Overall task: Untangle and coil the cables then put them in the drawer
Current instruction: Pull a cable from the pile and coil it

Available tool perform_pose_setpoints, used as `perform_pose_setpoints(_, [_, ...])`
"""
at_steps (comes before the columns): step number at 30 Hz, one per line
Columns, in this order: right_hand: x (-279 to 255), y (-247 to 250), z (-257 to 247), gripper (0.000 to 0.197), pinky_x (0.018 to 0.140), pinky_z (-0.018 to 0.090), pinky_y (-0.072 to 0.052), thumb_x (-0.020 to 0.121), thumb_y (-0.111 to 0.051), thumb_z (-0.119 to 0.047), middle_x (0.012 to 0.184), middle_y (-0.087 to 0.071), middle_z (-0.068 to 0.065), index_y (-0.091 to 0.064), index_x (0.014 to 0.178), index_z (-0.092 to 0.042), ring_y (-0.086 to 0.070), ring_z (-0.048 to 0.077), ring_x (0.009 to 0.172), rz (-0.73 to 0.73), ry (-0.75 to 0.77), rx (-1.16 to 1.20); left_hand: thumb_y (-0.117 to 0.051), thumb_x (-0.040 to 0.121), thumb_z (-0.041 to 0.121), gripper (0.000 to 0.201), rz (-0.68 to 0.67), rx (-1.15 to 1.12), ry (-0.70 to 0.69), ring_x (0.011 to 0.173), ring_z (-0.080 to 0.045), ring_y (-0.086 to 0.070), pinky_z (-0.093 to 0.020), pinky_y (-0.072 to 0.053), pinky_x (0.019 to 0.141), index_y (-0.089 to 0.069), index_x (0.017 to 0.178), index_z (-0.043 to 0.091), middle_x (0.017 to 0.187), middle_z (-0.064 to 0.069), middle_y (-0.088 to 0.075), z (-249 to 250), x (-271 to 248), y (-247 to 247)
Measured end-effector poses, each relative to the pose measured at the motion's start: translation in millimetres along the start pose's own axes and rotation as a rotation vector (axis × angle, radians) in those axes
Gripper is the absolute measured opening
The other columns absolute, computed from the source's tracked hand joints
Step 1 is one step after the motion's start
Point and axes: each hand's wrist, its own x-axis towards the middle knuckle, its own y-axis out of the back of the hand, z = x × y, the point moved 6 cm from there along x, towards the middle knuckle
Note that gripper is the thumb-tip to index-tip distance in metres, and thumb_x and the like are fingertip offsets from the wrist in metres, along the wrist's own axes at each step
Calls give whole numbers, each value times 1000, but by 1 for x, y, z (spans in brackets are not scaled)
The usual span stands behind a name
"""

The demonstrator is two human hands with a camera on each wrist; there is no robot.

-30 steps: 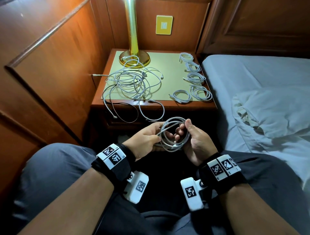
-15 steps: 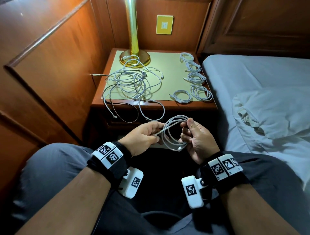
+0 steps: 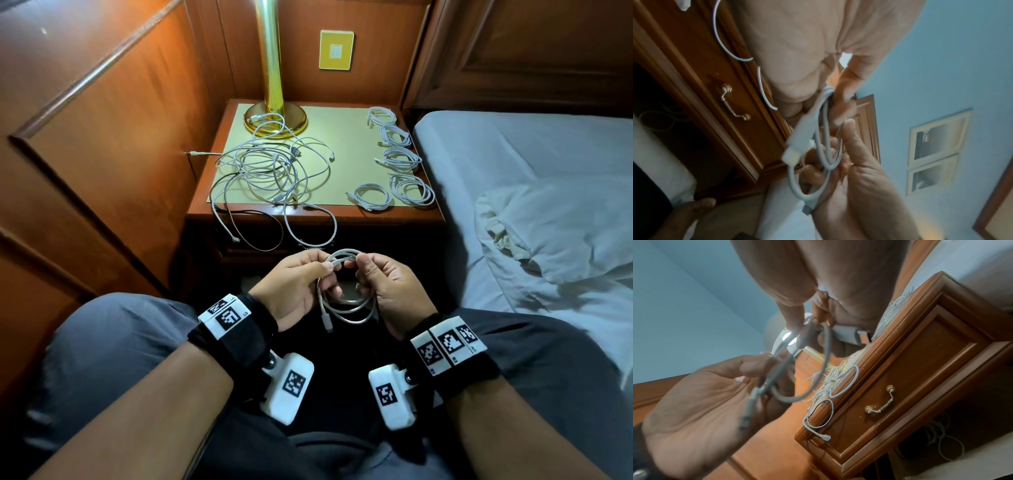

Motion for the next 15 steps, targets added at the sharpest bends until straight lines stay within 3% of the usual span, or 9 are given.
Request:
perform_pose_setpoints(3, [2,4,-1,25,59,26,-39,88,-63,-35,62,-55,0,-71,84,-12,-48,12,59,20,20,-83,-44,98,-2,14,49,-100,0,55,-11,-37,-19,-38,51,-57,93,-3,59,-1,-38,4,1,2])
perform_pose_setpoints(7, [-2,3,1,41,44,23,-38,80,-60,-53,61,-57,3,-68,82,-12,-49,11,48,-67,-92,-218,-50,103,19,22,128,-78,-17,51,-10,-30,-25,-48,52,-58,99,-1,59,4,-31,8,2,8])
perform_pose_setpoints(9, [-2,3,0,41,43,23,-35,80,-62,-53,59,-54,4,-67,80,-12,-44,12,46,-111,-114,-212,-52,103,21,25,140,-111,-45,49,-9,-28,-28,-50,54,-60,100,-2,57,4,-30,11,3,10])
perform_pose_setpoints(12, [0,6,-1,32,47,24,-36,78,-71,-39,62,-54,3,-64,82,-8,-41,11,48,-125,-143,-58,-51,103,19,23,149,-137,-64,45,-8,-26,-25,-39,46,-63,90,4,57,4,-29,16,3,12])
perform_pose_setpoints(15, [1,11,-1,17,53,24,-46,73,-73,-18,65,-58,2,-63,82,-7,-49,9,55,-109,-192,126,-51,103,14,17,191,-75,-119,43,-8,-22,-21,-29,42,-58,92,3,57,3,-26,20,3,17])
